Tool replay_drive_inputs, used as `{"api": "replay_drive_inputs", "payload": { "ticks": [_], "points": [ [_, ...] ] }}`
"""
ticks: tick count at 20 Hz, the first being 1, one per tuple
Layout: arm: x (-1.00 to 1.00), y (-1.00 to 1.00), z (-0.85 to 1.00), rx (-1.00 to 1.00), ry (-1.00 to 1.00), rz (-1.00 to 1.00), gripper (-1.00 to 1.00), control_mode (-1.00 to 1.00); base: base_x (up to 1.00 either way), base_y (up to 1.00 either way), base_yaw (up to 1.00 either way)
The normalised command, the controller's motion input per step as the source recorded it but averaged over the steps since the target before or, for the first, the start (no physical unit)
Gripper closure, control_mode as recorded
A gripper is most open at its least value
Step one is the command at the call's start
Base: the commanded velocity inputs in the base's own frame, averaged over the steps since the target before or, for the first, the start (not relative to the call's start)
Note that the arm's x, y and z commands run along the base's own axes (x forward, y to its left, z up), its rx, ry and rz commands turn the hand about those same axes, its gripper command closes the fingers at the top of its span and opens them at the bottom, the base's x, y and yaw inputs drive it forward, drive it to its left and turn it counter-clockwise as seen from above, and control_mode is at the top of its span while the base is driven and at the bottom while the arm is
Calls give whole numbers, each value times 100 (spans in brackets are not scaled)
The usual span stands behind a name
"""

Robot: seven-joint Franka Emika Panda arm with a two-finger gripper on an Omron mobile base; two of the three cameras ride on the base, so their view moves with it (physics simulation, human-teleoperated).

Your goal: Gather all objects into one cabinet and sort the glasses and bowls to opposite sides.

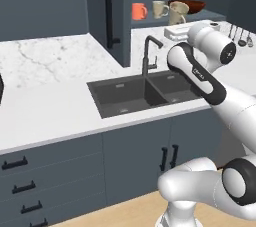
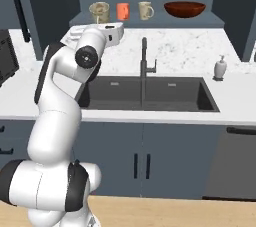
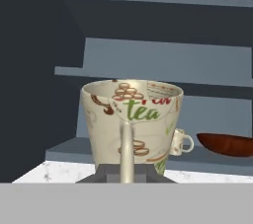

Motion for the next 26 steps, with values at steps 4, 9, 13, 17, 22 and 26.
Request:
{"api": "replay_drive_inputs", "payload": {
  "ticks": [4,9,13,17,22,26],
  "points": [
    [0,0,0,0,0,0,100,100,53,0,0],
    [0,0,0,0,0,0,100,100,55,-2,0],
    [0,0,0,0,0,0,100,100,25,0,0],
    [0,0,0,0,0,0,100,100,29,2,0],
    [0,0,0,0,0,0,100,100,61,-3,0],
    [0,0,0,0,0,0,100,100,65,-14,0]
  ]
}}
